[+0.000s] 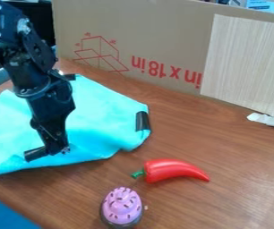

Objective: Unfold the cloth from top left to bottom right

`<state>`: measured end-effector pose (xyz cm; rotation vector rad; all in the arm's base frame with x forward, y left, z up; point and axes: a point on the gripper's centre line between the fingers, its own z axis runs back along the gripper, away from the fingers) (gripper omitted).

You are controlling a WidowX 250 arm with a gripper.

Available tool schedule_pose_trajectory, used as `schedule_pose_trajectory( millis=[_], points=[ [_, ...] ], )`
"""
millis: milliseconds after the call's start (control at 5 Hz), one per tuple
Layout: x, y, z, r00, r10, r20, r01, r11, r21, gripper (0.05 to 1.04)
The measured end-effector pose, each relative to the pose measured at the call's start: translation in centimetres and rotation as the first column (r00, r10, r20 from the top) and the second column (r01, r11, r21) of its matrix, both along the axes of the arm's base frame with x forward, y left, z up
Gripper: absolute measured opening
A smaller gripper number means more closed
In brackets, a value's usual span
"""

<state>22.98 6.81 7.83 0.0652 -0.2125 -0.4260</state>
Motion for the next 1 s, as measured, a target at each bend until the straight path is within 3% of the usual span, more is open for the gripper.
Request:
schedule_pose_trajectory(
  millis=[400,600,800,1000],
  points=[
    [-2.8,-2.0,0.4,0.997,-0.070,-0.013,0.069,0.997,-0.034,0.077],
    [-3.5,-2.5,0.3,0.994,-0.078,-0.075,0.073,0.995,-0.075,0.227],
    [-3.9,-2.4,0.8,0.989,-0.072,-0.127,0.060,0.994,-0.096,0.492],
    [-3.9,-2.3,0.8,0.988,-0.044,-0.148,0.035,0.997,-0.064,0.801]
  ],
)
